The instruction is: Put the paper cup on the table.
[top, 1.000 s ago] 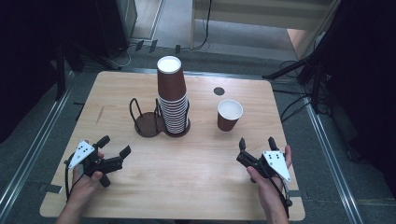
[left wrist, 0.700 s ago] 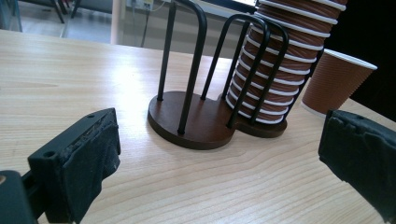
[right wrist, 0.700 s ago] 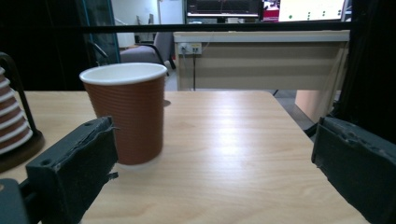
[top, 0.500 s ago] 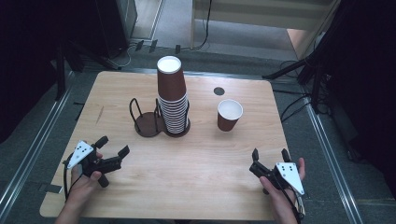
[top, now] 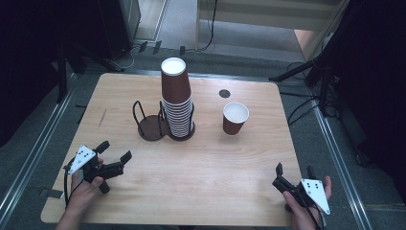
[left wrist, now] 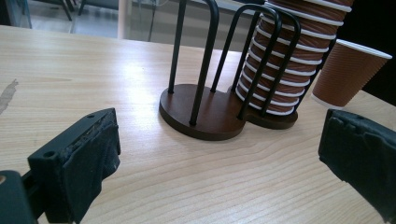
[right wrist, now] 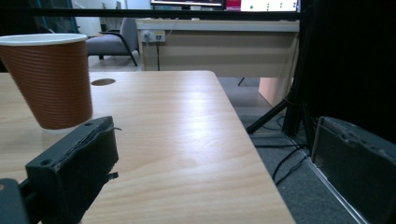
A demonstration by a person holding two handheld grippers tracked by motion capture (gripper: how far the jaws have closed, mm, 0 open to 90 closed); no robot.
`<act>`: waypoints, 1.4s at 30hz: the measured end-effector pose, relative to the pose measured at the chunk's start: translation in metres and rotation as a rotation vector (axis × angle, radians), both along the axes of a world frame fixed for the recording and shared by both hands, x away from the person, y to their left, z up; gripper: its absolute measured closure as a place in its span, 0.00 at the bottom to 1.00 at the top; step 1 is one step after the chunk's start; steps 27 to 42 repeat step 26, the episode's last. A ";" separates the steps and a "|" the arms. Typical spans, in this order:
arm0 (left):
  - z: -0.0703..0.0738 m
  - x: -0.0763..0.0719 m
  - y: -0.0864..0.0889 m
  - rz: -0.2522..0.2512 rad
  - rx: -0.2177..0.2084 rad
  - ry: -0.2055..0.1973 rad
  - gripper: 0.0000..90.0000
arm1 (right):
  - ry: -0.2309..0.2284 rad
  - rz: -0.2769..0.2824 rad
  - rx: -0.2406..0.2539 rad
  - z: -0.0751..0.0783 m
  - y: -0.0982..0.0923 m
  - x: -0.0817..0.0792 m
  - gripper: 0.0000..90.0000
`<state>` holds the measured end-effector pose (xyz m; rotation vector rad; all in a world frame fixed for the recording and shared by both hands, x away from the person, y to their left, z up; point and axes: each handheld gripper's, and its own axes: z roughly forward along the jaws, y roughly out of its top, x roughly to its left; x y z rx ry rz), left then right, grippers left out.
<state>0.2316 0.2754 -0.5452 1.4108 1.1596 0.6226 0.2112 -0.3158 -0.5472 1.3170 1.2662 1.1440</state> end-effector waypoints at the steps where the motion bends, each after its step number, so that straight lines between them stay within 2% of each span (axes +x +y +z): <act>1: 0.000 0.000 0.000 0.002 -0.001 -0.004 0.00 | 0.002 -0.005 -0.002 -0.001 -0.003 -0.002 0.00; 2: 0.000 -0.001 0.001 0.003 0.002 -0.001 0.00 | 0.002 -0.012 -0.011 -0.001 -0.006 -0.004 0.00; 7: -0.001 -0.010 0.009 0.011 0.044 0.000 0.00 | -0.002 -0.043 0.011 -0.001 -0.021 -0.014 0.00; 9: 0.000 -0.013 0.014 0.019 0.033 -0.004 0.00 | -0.005 -0.054 0.009 -0.002 -0.025 -0.016 0.00; 11: 0.000 -0.013 0.019 0.031 0.023 -0.005 0.00 | -0.007 -0.062 -0.017 -0.002 -0.029 -0.019 0.01; 14: -0.001 -0.013 0.022 0.038 0.021 0.002 0.00 | -0.016 -0.059 -0.011 -0.002 -0.032 -0.023 0.01; 20: -0.001 -0.012 0.024 0.047 0.026 0.010 0.00 | -0.018 -0.068 -0.064 -0.002 -0.026 -0.024 0.01; 24: -0.003 -0.008 0.025 0.063 0.036 0.023 0.00 | -0.013 -0.075 -0.033 -0.002 -0.024 -0.025 0.03; 26: -0.005 -0.006 0.026 0.075 0.029 0.032 0.00 | -0.030 -0.117 -0.024 -0.003 -0.023 -0.027 0.13; 42: -0.005 -0.006 0.026 0.075 0.029 0.032 0.00 | -0.030 -0.117 -0.024 -0.003 -0.023 -0.027 0.13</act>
